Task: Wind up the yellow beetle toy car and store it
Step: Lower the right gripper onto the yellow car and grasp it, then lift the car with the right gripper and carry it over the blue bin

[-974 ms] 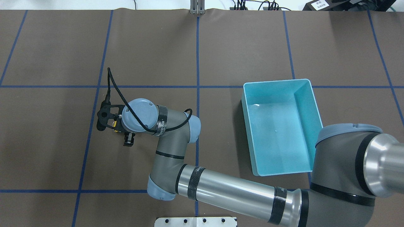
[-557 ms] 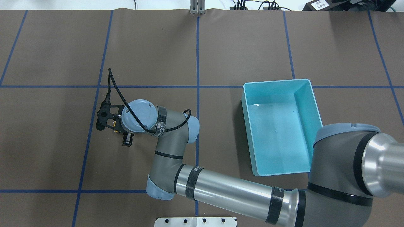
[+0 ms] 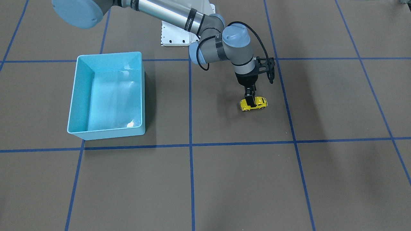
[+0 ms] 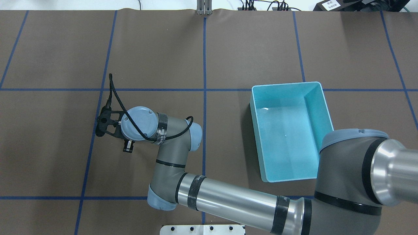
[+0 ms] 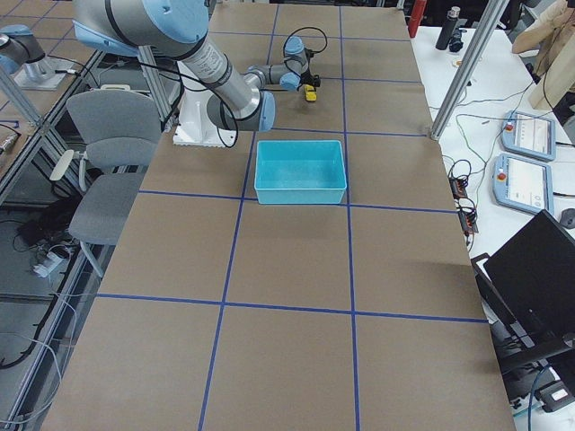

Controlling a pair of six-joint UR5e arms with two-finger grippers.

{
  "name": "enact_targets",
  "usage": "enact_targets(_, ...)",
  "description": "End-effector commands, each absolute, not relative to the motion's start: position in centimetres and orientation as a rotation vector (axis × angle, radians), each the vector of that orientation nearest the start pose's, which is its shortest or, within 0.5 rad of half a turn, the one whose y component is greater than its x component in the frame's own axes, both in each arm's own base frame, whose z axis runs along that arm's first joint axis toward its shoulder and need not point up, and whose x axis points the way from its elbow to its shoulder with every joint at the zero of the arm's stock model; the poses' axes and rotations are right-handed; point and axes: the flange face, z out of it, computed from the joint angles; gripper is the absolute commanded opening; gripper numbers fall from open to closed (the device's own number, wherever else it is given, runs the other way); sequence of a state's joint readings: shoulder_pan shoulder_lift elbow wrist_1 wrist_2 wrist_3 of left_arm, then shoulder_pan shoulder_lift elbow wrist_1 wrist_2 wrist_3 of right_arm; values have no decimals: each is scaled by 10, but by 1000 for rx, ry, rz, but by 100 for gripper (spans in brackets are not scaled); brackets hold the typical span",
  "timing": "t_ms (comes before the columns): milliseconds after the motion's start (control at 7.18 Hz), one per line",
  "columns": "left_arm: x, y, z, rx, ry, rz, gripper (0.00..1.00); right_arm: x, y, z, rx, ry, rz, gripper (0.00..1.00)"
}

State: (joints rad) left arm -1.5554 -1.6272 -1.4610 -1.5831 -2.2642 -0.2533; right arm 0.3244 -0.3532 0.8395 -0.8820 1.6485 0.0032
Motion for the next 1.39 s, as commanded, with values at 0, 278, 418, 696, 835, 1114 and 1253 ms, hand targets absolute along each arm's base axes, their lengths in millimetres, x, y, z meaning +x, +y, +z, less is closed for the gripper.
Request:
enact_targets(0,-62,-518,689,-134,683,-244,100,-791,-396,72,974,-787,-1125,57)
enact_targets(278,-62,-518,688,-133,683,-244,100,-790,-397,71,984,-789,-1122,0)
enact_targets(418,-62,-518,688,-133,683,-244,100,-785,-398,64,993,-801,-1119,0)
enact_targets(696,-62,-519,687,-132,683,-245,100,-739,-408,42,976,-842,-1128,0)
enact_targets(835,-62,-519,686,-142,682,-279,100,-690,-393,47,950,-846,-1146,0)
enact_targets(1114,-62,-520,682,-135,683,-280,100,-595,-372,90,906,-881,-1178,0)
enact_targets(1253,-62,-521,681,-130,685,-275,100,-541,-380,114,847,-900,-1180,0)
